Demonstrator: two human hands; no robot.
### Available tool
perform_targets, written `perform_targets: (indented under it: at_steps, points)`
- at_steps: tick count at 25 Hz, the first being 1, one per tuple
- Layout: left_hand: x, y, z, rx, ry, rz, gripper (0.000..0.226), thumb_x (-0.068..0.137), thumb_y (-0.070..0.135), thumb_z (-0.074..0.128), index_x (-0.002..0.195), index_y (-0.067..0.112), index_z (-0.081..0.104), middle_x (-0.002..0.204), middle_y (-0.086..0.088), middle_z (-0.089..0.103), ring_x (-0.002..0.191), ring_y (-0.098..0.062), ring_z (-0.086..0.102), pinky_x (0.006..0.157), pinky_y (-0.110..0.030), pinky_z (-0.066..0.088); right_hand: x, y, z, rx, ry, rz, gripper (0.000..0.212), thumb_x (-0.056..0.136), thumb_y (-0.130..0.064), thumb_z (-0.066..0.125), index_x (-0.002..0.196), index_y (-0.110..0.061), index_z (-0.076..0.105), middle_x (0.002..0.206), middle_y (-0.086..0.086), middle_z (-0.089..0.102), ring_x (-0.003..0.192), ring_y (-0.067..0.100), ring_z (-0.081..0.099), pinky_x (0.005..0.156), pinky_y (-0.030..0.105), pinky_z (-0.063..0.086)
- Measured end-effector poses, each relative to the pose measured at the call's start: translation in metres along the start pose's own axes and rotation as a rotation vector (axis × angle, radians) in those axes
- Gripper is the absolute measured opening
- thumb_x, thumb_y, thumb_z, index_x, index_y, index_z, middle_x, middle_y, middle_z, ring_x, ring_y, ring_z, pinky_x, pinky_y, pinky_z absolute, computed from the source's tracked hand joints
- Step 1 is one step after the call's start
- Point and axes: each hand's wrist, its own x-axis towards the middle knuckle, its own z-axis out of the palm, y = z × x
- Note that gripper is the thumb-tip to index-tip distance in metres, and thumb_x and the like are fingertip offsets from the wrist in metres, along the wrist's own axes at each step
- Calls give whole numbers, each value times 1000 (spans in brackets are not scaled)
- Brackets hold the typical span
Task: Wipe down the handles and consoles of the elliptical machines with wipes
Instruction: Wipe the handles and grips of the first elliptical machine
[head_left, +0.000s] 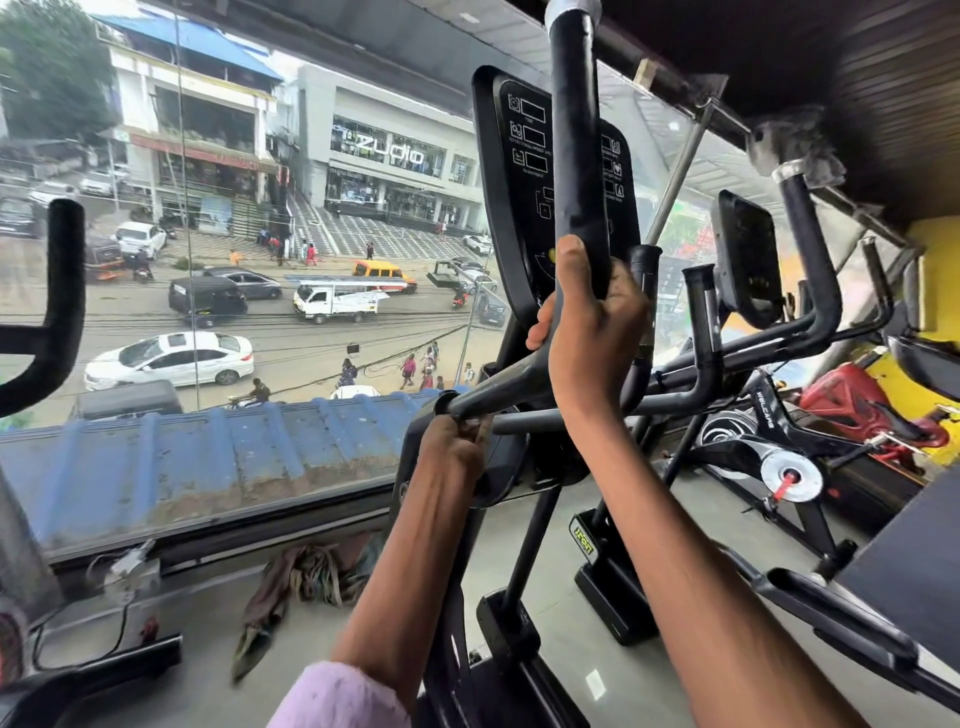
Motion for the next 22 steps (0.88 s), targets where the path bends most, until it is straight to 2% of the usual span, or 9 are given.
perform_targets:
  at_steps: [3, 5, 7, 11, 13, 15, 16, 19, 22]
  points:
    - [-16, -8, -1, 57, -50, -23, 19, 96, -8, 44, 81, -8, 56, 77, -19, 63, 66, -31, 65, 67, -34, 61, 1, 1, 1, 15, 5, 3, 30, 99, -27, 60, 79, -6, 56, 50, 15, 53, 33, 25, 48, 38, 25, 38]
    - [-20, -9, 0, 66, -11, -37, 20, 97, -6, 44, 81, -9, 56, 74, -19, 66, 70, -32, 67, 81, -35, 60, 0, 1, 1, 10, 10, 1, 31, 99, -26, 60, 79, -5, 55, 49, 15, 52, 33, 24, 48, 38, 24, 37]
    - [-23, -4, 3, 6, -7, -17, 18, 100, -2, 43, 93, -6, 59, 95, -18, 68, 94, -31, 68, 97, -35, 52, 0, 0, 1, 5, 6, -3, 29, 100, -26, 60, 78, -8, 53, 49, 14, 52, 33, 23, 49, 39, 24, 37]
    - [-29, -2, 8, 15, 54, -14, 27, 102, 3, 43, 121, -4, 61, 118, -15, 67, 113, -26, 64, 100, -33, 50, 1, 0, 1, -16, 0, -15, 30, 99, -28, 60, 76, -10, 54, 47, 12, 52, 33, 25, 51, 39, 26, 39]
    - [-43, -5, 6, 72, -12, -13, 22, 99, -3, 44, 108, -8, 63, 87, -21, 71, 96, -30, 70, 90, -35, 56, 1, 2, 0, -9, -5, -5, 30, 99, -30, 60, 75, -13, 53, 48, 10, 53, 33, 25, 51, 39, 27, 39]
    - [-59, -6, 4, 122, -66, -36, 24, 96, -6, 49, 74, -9, 59, 51, -18, 62, 53, -30, 69, 72, -39, 57, 1, 2, 0, -3, -8, -2, 30, 99, -31, 60, 75, -15, 53, 48, 8, 53, 33, 24, 51, 40, 27, 40]
    - [-66, -6, 3, 170, -70, -38, 31, 95, -7, 51, 64, -8, 58, 46, -17, 59, 41, -29, 64, 64, -40, 55, 1, 3, 0, -6, -7, -3, 29, 99, -30, 60, 76, -14, 54, 48, 8, 53, 33, 24, 52, 40, 27, 40]
    - [-70, -5, 1, 207, -70, -15, 50, 94, -8, 48, 45, -9, 57, 46, -18, 60, 32, -26, 59, 63, -33, 54, 2, 3, 0, 2, -10, -2, 28, 99, -29, 60, 79, -10, 55, 48, 10, 53, 33, 25, 51, 40, 27, 40]
    - [-70, -8, 1, 241, -24, 37, 25, 95, -8, 44, 74, -9, 58, 66, -19, 66, 36, -27, 62, 53, -33, 56, 1, 2, 0, -4, -12, -14, 30, 99, -28, 59, 81, -5, 55, 46, 10, 53, 32, 24, 52, 39, 27, 40]
